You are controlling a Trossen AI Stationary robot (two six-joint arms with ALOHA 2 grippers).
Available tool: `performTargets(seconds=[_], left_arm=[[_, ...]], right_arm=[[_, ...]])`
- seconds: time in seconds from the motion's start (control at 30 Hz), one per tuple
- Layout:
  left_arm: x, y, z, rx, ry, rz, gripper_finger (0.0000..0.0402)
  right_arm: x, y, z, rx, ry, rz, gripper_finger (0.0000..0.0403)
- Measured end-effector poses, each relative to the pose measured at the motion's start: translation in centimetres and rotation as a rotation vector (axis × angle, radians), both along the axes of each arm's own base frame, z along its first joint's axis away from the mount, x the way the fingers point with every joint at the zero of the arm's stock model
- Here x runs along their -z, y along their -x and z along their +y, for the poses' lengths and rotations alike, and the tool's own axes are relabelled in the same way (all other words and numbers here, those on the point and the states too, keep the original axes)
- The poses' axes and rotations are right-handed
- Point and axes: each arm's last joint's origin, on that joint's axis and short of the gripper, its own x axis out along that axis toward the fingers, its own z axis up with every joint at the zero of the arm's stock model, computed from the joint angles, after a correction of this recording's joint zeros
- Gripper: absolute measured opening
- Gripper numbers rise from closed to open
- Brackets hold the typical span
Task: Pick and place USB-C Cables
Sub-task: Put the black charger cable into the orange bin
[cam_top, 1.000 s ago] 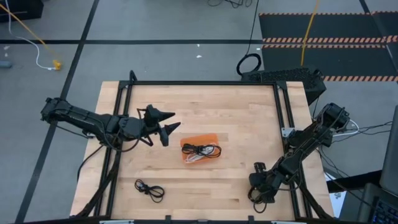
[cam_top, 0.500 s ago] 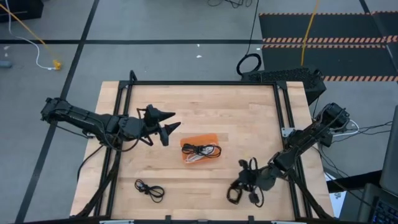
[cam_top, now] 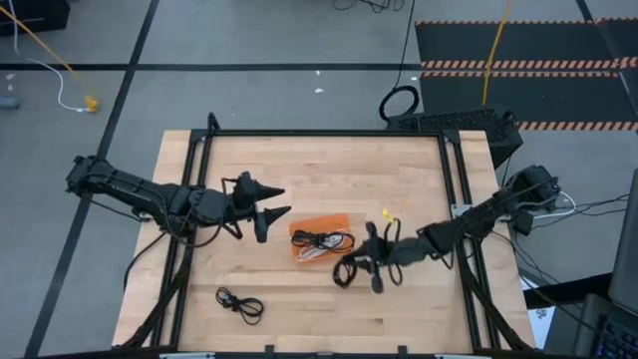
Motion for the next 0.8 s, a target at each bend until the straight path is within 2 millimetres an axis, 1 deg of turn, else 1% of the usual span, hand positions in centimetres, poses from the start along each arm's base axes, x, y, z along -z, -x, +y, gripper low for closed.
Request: performTargets(seconds=[0.23,0.4,0.5,0.63,0.8], left_arm=[[0.1,0.0,-0.8,0.044,-0.020,0.009,0.0257],[0.9,-1.3,-1.8,0.096,-0.016,0.004,0.0257],[1.2,-2.1,-2.1,0.115,-0.038,0.000,0.0257],[1.0,-2.3,-2.2,0.119,-0.071,-0.025,0.0257],[1.9,-2.9,-2.4,0.126,-0.108,0.021,0.0257]], right_arm=[[-0.5,-1.5,-4.0,0.117,0.084,-0.054,0.0034],[-1.5,-2.2,-6.2,0.185,0.129,-0.147,0.0034],[-1.8,-2.4,-7.2,0.219,0.145,-0.179,0.0034],[-2.2,-2.6,-8.3,0.263,0.149,-0.217,0.0034],[-2.8,-2.7,-9.3,0.291,0.197,-0.270,0.0035]])
